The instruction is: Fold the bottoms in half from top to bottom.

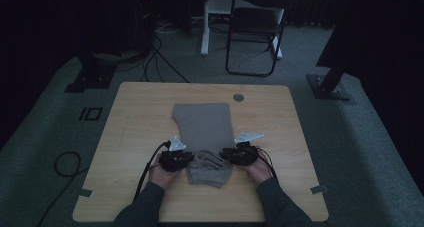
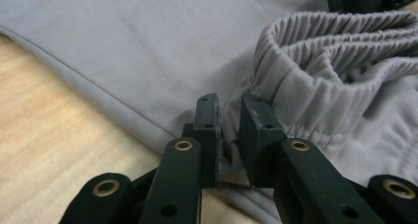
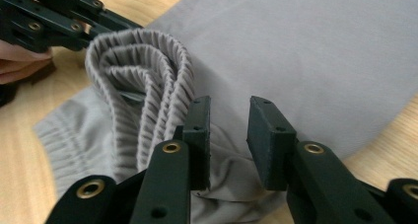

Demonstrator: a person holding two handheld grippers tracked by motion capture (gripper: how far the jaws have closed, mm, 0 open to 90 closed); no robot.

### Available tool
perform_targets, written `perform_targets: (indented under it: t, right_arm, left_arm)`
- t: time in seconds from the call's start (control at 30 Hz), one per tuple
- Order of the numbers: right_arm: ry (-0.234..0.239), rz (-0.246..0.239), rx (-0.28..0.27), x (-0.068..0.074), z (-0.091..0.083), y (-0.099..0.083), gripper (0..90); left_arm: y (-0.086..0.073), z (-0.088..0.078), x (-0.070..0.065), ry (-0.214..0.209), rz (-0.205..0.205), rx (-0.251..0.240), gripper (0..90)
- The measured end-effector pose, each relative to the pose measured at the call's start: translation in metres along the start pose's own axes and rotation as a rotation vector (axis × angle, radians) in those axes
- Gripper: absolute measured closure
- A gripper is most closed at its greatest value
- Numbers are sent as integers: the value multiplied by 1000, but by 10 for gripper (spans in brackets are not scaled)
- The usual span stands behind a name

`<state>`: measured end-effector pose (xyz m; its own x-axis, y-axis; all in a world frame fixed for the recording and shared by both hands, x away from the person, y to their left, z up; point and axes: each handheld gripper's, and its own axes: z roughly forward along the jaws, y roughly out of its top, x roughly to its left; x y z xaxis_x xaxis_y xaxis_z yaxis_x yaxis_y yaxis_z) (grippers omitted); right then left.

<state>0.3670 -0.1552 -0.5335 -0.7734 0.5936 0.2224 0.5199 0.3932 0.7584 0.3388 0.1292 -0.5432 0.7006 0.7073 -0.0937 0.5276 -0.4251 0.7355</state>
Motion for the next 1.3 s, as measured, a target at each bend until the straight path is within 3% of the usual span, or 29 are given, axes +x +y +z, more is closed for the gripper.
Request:
perform_targets:
  t: [0.23,0.3,0.5,0.83,0.97,1.03,1.17,1.3]
  right_arm:
    - [-4,0,-18,6,1,3,650]
    - [5,-13,-7,9,3,4,652]
    - [32,-53,42,22,6,-5,646]
    - [40,-120,101,33,8,-15,627]
    - [6,-126,60,29,5,-9,587]
    - [-23,-111,38,24,4,-4,570]
    - [-90,-68,15,6,10,5,565]
    - [-172,-32,-2,-13,23,16,559]
  left_arm:
    - [10,-3,3,17,-32,-42,737]
    - [12,0,2,0,-36,-41,736]
    - [1,5,-13,-18,27,19,726]
    - [-7,-3,-15,-36,53,6,689]
    - [0,-5,-6,11,43,-23,668]
    - [3,-4,0,56,30,-45,654]
    - [14,1,16,106,-13,-80,644]
    - [25,13,33,143,-38,-77,643]
